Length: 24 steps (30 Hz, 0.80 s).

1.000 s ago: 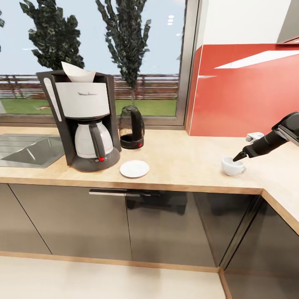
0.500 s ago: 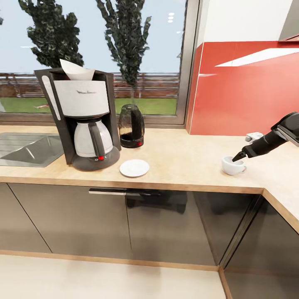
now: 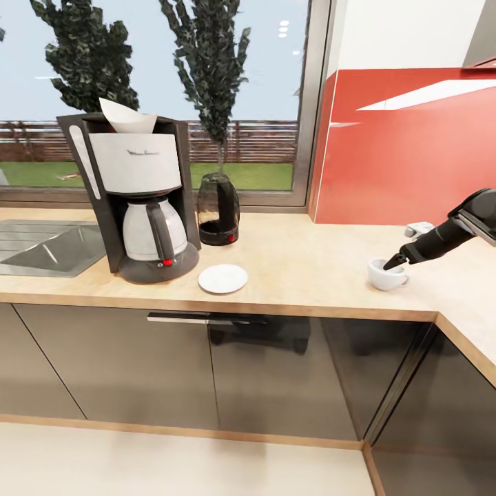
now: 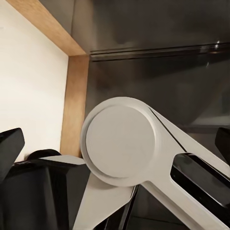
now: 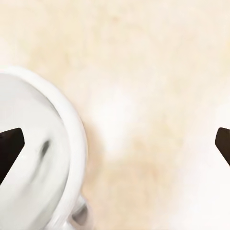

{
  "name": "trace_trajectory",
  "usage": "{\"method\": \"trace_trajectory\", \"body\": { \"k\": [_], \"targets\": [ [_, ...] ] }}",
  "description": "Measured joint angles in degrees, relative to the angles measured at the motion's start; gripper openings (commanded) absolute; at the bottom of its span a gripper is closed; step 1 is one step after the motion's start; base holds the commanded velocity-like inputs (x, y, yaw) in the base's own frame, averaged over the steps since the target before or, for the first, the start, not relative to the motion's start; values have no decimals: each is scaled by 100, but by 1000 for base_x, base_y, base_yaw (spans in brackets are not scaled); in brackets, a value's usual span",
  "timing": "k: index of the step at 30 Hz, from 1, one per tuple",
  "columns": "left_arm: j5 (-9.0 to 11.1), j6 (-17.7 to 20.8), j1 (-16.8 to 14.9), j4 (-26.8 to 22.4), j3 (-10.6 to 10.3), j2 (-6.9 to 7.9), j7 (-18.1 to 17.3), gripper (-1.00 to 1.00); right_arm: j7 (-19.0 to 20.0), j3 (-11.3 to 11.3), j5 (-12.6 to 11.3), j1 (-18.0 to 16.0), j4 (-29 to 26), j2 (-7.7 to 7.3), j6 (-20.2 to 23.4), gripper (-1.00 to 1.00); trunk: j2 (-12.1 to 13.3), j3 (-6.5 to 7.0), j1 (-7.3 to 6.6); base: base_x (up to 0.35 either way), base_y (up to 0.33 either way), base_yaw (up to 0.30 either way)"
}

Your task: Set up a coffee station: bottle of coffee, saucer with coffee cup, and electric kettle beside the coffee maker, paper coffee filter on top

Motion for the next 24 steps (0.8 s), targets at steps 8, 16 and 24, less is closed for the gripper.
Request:
{"method": "trace_trajectory", "body": {
  "k": [8, 16, 24],
  "targets": [
    [1, 0, 0, 0, 0, 0, 0, 100, 0, 0, 0, 8, 0, -3, 0, 100, 0, -52, 0, 0, 0, 0],
    [3, 0, 0, 0, 0, 0, 0, 100, 0, 0, 0, 9, 0, -4, 0, 100, 0, -107, 0, 0, 0, 0],
    [0, 0, 0, 0, 0, 0, 0, 100, -2, 0, 0, 9, 0, -2, 0, -100, 0, -112, 0, 0, 0, 0]
  ]
}}
